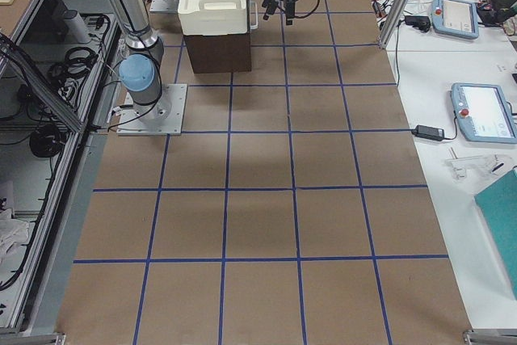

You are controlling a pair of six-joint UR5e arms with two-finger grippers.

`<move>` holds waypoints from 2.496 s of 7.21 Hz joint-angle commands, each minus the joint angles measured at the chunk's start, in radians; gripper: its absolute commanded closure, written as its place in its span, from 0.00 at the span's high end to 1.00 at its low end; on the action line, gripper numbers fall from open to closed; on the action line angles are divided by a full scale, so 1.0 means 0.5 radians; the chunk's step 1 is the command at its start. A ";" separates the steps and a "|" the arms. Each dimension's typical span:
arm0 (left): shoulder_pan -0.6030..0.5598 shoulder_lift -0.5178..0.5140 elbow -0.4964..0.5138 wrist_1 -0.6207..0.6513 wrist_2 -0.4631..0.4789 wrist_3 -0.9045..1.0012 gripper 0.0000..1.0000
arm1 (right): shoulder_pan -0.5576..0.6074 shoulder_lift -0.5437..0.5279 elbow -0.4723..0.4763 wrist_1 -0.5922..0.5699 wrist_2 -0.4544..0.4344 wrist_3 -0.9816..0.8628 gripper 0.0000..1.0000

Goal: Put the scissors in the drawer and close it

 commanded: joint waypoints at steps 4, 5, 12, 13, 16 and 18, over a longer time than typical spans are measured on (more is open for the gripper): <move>0.226 0.380 0.290 -0.020 0.274 0.406 1.00 | 0.002 0.000 0.000 0.001 -0.002 -0.010 1.00; 0.232 0.518 0.263 -0.097 0.300 0.460 1.00 | 0.002 0.000 0.000 0.004 -0.002 -0.001 1.00; 0.575 0.790 0.041 0.001 0.281 0.627 1.00 | -0.001 0.000 -0.003 -0.002 -0.018 -0.017 1.00; 0.572 0.789 0.038 -0.008 0.287 0.624 1.00 | -0.001 0.000 0.000 -0.005 -0.021 -0.014 1.00; 0.572 0.808 0.026 -0.015 0.291 0.627 1.00 | -0.001 0.000 0.000 -0.002 -0.021 -0.014 1.00; 0.572 0.811 0.026 -0.015 0.291 0.627 1.00 | -0.001 0.000 0.000 -0.005 -0.021 -0.004 1.00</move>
